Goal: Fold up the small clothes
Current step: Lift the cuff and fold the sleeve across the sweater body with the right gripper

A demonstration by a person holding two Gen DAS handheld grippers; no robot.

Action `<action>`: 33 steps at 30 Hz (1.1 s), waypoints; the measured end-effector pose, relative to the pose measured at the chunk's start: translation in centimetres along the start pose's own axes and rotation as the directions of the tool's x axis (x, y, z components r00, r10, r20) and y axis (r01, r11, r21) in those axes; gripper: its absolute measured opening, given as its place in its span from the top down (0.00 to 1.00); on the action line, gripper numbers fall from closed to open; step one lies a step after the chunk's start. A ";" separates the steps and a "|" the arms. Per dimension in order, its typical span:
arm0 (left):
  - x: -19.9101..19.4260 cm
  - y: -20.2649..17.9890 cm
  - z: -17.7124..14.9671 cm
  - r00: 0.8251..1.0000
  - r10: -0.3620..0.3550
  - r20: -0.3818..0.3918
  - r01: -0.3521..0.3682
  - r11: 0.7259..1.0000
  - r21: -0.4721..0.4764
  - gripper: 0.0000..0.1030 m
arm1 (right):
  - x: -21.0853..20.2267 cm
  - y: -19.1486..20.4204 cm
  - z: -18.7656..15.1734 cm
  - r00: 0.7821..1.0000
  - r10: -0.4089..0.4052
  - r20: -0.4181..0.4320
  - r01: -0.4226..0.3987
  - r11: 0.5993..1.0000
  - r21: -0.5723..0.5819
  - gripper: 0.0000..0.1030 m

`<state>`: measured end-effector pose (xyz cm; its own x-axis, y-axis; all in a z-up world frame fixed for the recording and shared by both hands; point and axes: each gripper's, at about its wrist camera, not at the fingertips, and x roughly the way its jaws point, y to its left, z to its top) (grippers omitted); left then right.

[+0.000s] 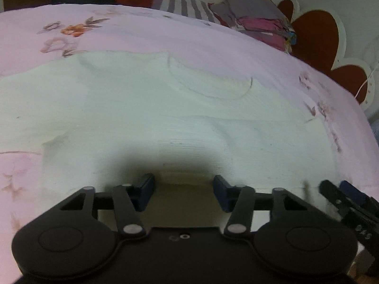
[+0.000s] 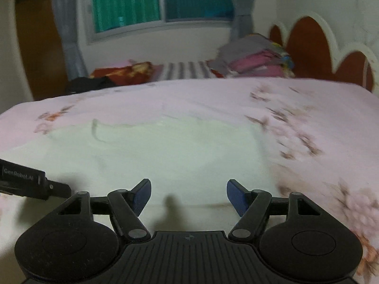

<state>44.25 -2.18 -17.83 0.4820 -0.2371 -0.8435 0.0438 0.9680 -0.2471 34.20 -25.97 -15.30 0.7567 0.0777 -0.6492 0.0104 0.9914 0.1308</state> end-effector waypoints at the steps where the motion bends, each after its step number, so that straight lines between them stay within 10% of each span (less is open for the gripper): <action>1: 0.1 -0.2 0.0 1.000 0.006 0.018 -0.006 1.000 0.009 0.58 | 0.1 -0.7 -0.3 1.000 -0.012 -0.005 0.012 1.000 0.012 0.32; 5: 0.6 0.0 0.2 0.998 -0.038 0.054 0.039 0.999 -0.032 0.91 | 0.0 -3.3 -1.0 0.999 -0.046 -0.027 0.048 0.997 0.059 0.32; 22: -9.8 0.4 6.0 0.925 -0.099 0.367 0.110 0.994 -0.009 0.94 | 2.7 -5.2 -0.8 0.996 -0.032 -0.079 0.046 0.982 0.186 0.32; 26: -9.4 3.4 5.0 0.934 -0.021 0.356 0.047 0.997 -0.067 0.94 | 3.6 -4.8 -0.2 0.997 -0.009 -0.081 0.024 0.982 0.186 0.78; 33: -4.7 6.8 2.0 0.965 0.103 0.242 -0.078 0.991 -0.110 0.94 | 3.5 -5.3 -0.5 0.997 -0.011 -0.082 0.028 0.977 0.209 0.95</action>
<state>44.07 5.65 -14.55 0.6815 -0.1089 -0.7237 -0.0907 0.9687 -0.2311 36.46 -30.89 -18.68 0.7004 0.0748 -0.7098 0.1684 0.9491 0.2662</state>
